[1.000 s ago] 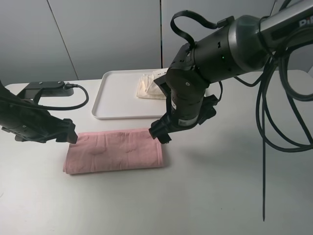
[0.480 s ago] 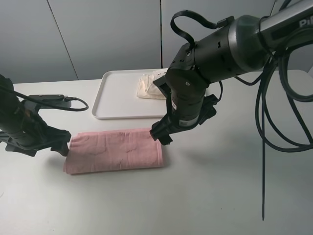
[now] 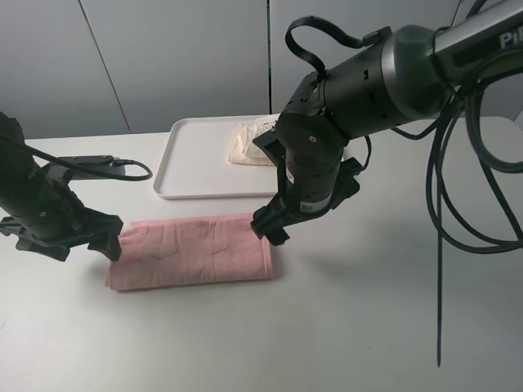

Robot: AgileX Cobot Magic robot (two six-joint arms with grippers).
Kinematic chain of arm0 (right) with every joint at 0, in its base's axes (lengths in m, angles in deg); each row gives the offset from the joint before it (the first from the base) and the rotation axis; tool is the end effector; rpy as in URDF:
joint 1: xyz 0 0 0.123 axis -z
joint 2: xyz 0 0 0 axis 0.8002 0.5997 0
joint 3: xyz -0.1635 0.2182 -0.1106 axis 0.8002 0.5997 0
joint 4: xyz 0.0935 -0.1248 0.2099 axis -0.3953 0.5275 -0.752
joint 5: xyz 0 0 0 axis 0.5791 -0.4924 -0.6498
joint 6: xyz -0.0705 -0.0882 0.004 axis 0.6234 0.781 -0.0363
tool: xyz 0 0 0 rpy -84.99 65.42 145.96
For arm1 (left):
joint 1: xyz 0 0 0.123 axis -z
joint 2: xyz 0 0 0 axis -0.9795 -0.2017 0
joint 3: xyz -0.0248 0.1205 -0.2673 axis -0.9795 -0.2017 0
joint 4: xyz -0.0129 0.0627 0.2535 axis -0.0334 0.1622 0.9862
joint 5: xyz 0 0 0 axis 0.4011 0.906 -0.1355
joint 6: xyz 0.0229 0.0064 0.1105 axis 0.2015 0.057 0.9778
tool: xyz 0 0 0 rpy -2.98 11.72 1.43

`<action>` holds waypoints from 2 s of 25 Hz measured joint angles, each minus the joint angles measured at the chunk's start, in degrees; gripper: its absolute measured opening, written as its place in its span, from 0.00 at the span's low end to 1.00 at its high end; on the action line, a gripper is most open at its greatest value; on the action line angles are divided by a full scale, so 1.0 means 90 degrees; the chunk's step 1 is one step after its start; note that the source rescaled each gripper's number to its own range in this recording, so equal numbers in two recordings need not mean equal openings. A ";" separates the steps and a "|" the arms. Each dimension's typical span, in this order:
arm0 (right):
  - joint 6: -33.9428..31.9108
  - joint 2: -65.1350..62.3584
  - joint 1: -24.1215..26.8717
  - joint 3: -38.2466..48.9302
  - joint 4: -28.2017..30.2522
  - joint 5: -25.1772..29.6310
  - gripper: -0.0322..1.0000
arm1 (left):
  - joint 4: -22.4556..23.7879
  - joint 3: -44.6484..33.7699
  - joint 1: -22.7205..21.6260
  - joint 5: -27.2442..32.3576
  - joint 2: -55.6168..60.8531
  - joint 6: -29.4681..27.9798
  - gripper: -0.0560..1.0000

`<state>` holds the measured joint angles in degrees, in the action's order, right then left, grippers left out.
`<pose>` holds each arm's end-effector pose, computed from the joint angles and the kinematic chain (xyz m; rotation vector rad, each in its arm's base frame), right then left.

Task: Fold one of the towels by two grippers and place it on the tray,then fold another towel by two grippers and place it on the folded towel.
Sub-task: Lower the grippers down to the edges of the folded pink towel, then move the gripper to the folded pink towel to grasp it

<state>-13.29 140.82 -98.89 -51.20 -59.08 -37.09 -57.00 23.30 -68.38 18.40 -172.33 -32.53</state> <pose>0.2779 0.2460 0.1182 -0.7779 2.7671 -0.1912 0.2811 -0.0518 0.1078 0.0523 3.0175 -0.0607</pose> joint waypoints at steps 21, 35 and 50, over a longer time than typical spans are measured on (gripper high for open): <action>0.0352 0.0029 0.0000 0.0000 -0.0097 0.0003 1.00 | 0.0096 0.0786 -0.0024 0.0545 -0.0959 -0.0290 0.99; 0.0387 0.0029 0.0000 0.0000 -0.0283 0.0003 1.00 | 0.0530 0.0796 -0.0024 0.0196 -0.1025 -0.0905 0.99; 0.0543 0.0029 0.0000 0.0000 -0.0401 0.0014 1.00 | 0.0461 0.0928 -0.0024 0.0282 -0.1360 -0.0919 0.98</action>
<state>-8.40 141.08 -98.89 -51.20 -62.70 -36.97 -52.86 31.65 -68.59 20.93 -184.56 -40.80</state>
